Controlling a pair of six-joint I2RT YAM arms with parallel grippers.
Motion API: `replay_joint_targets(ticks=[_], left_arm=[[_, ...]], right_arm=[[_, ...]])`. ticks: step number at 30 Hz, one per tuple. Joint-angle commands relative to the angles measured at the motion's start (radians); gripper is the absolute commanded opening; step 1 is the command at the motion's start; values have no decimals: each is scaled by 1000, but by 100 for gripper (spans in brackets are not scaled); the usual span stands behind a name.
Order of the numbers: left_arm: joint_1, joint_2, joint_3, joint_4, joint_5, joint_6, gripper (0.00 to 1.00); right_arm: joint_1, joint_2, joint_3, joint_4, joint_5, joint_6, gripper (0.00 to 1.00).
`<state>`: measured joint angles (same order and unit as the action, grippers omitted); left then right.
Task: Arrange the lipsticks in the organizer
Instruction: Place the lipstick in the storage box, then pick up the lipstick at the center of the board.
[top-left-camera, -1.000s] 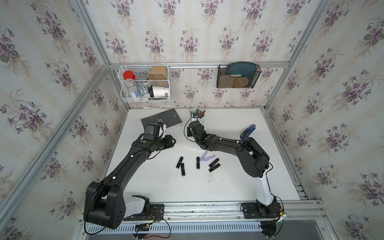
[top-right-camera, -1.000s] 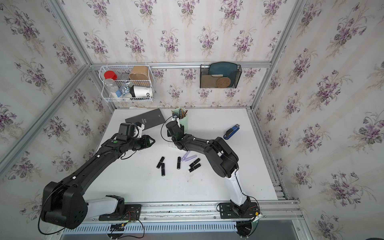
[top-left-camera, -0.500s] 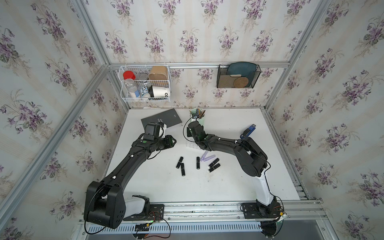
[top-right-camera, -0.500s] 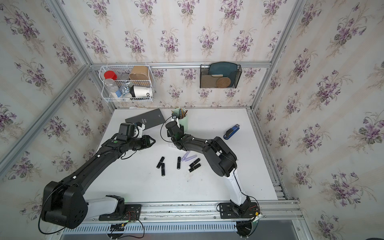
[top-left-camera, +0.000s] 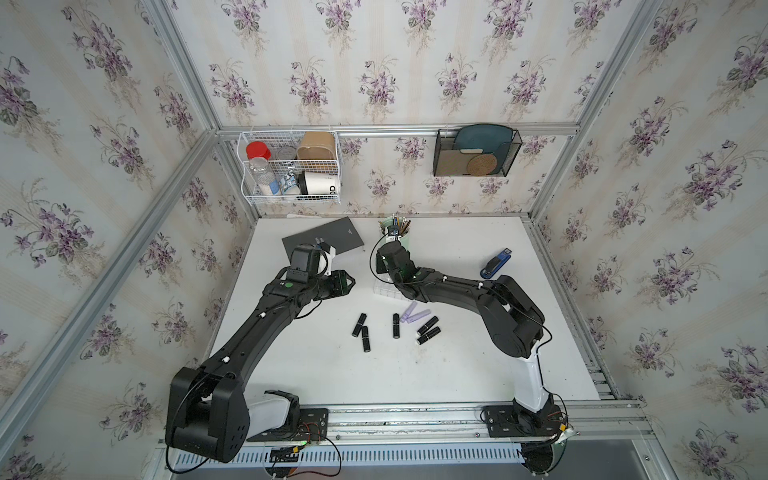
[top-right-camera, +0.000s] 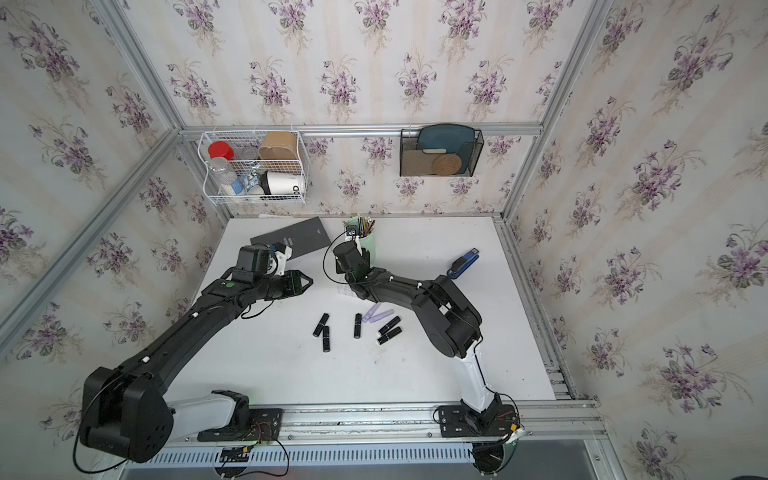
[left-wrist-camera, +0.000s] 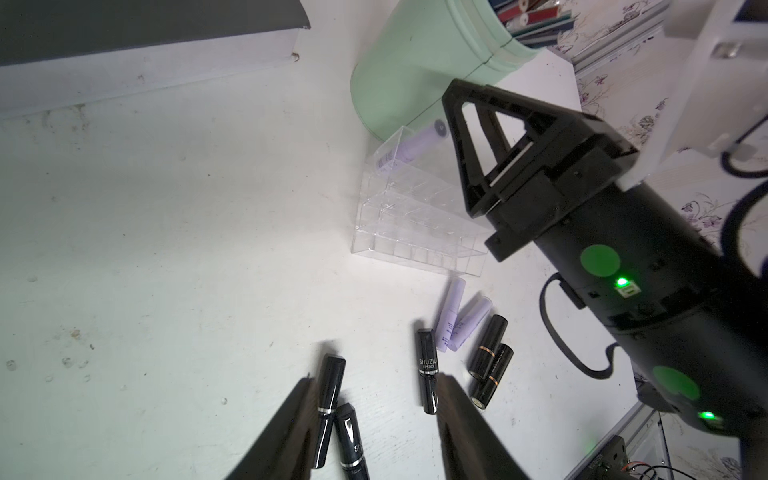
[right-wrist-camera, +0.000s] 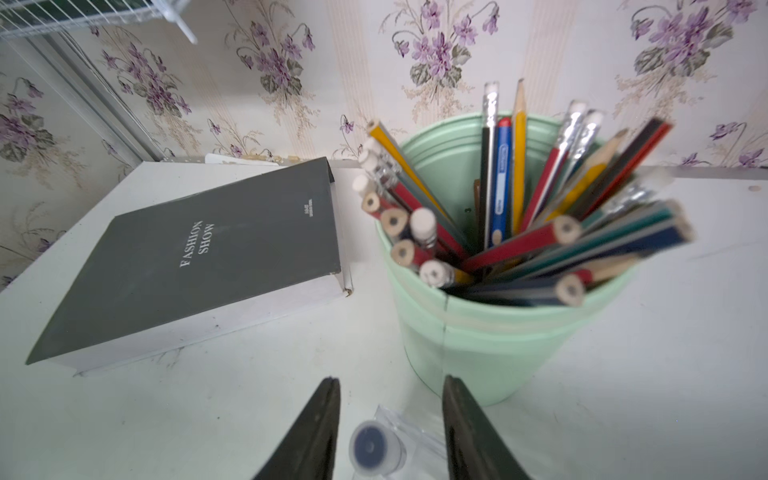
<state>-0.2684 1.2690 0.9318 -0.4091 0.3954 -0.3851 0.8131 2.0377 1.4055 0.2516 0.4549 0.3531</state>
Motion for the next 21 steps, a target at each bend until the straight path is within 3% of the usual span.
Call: replay_joint_targets(ticks=[1, 6, 11, 16, 21], left_arm=[[-50, -6, -4, 41, -30, 73, 52], [-247, 88, 17, 36, -95, 151, 51], [-428, 311, 112, -14, -157, 204, 48], [-472, 432, 213, -28, -180, 228, 43], [-482, 541, 320, -57, -168, 242, 40]], right_arm=[[1, -81, -58, -50, -12, 66, 46], [-17, -314, -271, -173, -60, 185, 46], [-108, -486, -442, -368, -266, 277, 43], [-171, -597, -533, -434, -331, 288, 40], [-205, -611, -555, -442, -346, 278, 37]])
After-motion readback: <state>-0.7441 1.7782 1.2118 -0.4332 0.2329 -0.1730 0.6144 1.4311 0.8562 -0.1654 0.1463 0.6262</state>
